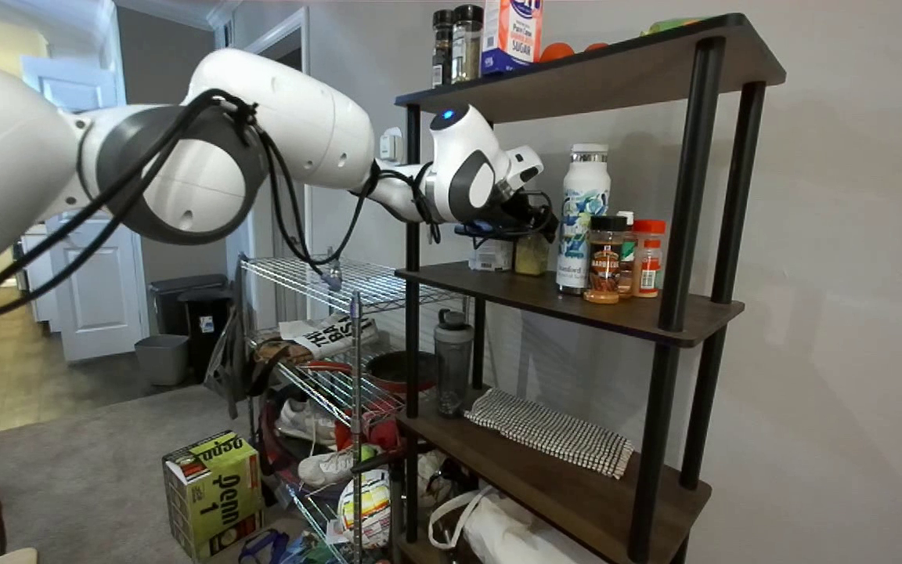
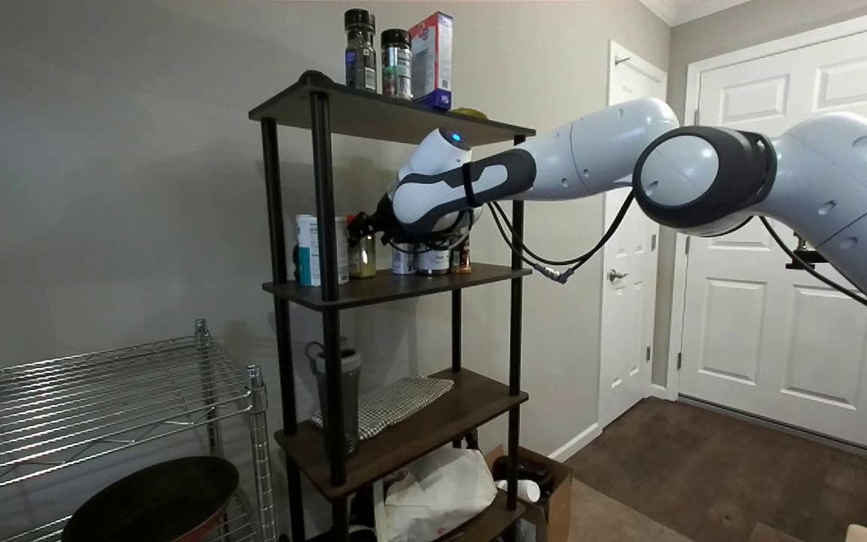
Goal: Put the spice bottle on the top shelf
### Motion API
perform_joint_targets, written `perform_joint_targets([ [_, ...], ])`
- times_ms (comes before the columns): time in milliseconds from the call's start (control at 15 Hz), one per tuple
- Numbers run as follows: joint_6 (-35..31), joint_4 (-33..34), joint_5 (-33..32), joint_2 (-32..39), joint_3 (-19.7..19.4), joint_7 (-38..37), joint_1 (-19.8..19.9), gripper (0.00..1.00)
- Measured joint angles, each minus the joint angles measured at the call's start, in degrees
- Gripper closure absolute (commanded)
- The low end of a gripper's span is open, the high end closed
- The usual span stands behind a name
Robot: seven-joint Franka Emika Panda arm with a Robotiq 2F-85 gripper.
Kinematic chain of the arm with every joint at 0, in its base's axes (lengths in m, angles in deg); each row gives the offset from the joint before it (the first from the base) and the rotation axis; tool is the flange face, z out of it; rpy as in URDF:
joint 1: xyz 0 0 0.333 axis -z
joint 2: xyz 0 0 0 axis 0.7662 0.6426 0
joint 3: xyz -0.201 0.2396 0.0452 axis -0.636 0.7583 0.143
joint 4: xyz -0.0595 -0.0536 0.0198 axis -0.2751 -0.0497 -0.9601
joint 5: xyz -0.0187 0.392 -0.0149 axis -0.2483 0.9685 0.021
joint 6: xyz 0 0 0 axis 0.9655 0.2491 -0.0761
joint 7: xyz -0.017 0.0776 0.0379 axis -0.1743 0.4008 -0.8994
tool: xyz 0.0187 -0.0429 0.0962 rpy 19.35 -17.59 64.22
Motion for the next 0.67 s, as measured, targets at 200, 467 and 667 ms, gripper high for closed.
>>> perform_joint_targets([
  [200,0.7,3.5,1.6,2.3,0.5,1.8,0.2,0.00],
  [467,1.5,6.7,1.6,4.5,1.6,1.8,0.4,0.00],
  [667,1.8,8.3,1.6,5.8,2.3,1.9,0.5,0.00],
])
